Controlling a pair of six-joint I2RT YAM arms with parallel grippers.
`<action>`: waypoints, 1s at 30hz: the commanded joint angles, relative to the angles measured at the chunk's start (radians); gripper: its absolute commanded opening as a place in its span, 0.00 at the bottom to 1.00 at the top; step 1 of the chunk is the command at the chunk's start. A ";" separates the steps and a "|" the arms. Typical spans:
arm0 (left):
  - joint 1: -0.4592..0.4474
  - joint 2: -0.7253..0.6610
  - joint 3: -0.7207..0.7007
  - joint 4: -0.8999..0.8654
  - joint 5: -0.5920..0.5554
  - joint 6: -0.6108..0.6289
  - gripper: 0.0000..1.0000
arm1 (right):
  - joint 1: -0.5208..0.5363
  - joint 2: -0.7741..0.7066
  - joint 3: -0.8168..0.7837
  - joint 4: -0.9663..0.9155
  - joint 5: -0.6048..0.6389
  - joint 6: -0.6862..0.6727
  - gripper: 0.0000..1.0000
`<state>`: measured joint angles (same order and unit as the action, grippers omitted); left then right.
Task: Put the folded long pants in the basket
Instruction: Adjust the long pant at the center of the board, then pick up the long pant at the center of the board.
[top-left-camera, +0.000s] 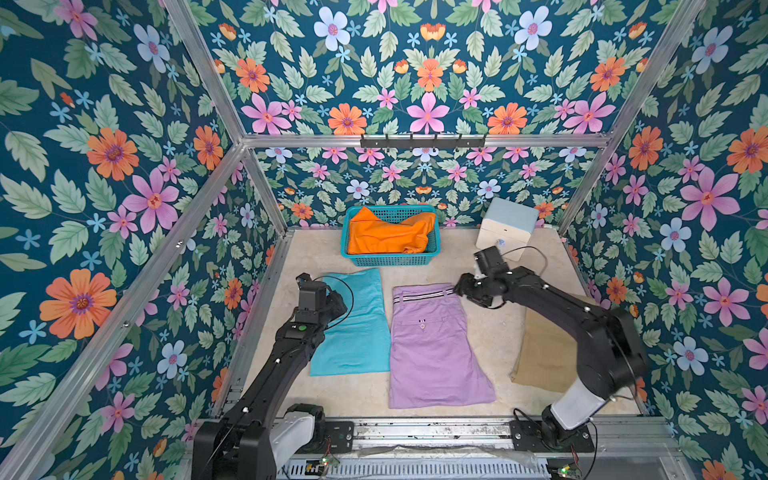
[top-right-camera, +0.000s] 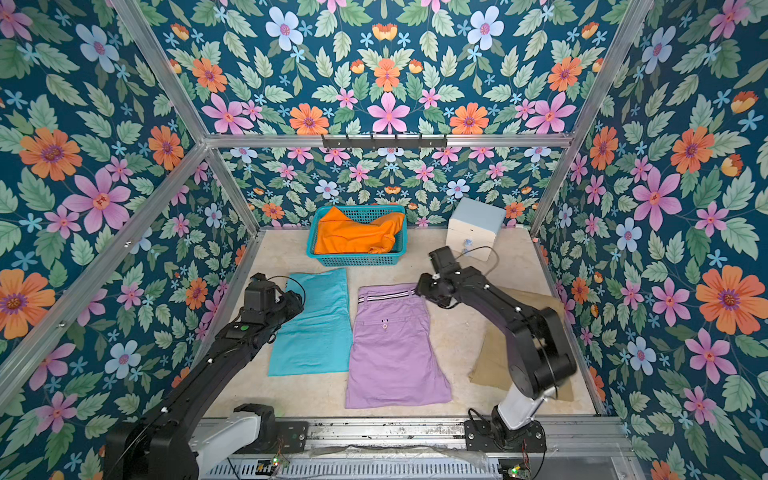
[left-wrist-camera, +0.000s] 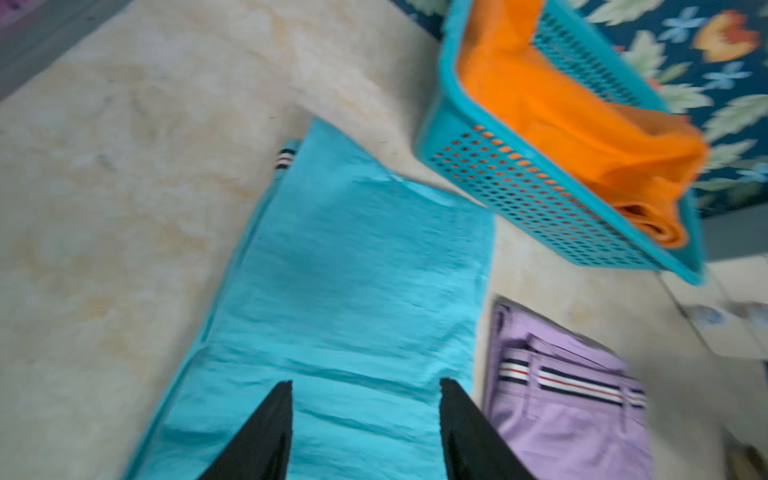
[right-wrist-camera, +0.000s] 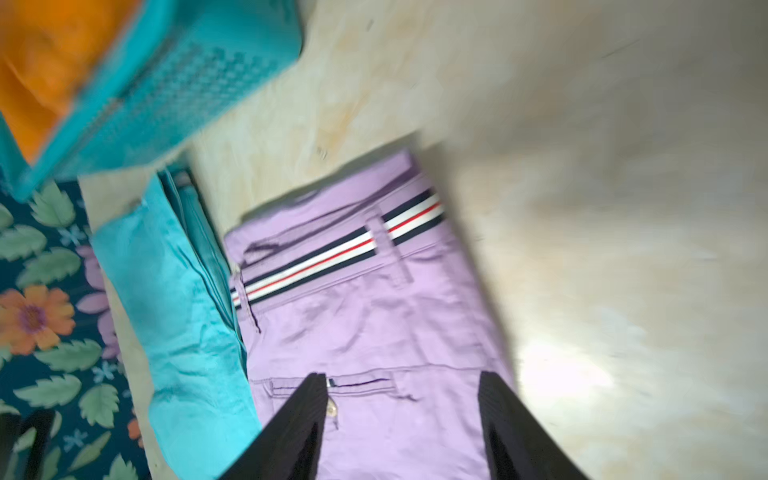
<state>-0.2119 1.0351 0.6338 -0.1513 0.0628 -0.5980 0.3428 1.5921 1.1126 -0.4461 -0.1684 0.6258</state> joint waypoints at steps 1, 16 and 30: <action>-0.097 0.012 0.003 0.115 0.163 0.039 0.68 | -0.208 -0.063 -0.109 -0.127 0.040 0.004 0.64; -0.392 0.344 0.111 0.252 0.264 0.070 0.66 | -0.396 0.183 -0.049 -0.183 0.159 -0.152 0.70; -0.412 0.548 0.299 0.261 0.419 0.135 0.68 | -0.197 -0.080 -0.057 -0.297 0.171 -0.222 0.76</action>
<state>-0.6125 1.5322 0.8749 0.0967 0.4038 -0.5110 0.1787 1.5845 1.0760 -0.6933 -0.0589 0.3916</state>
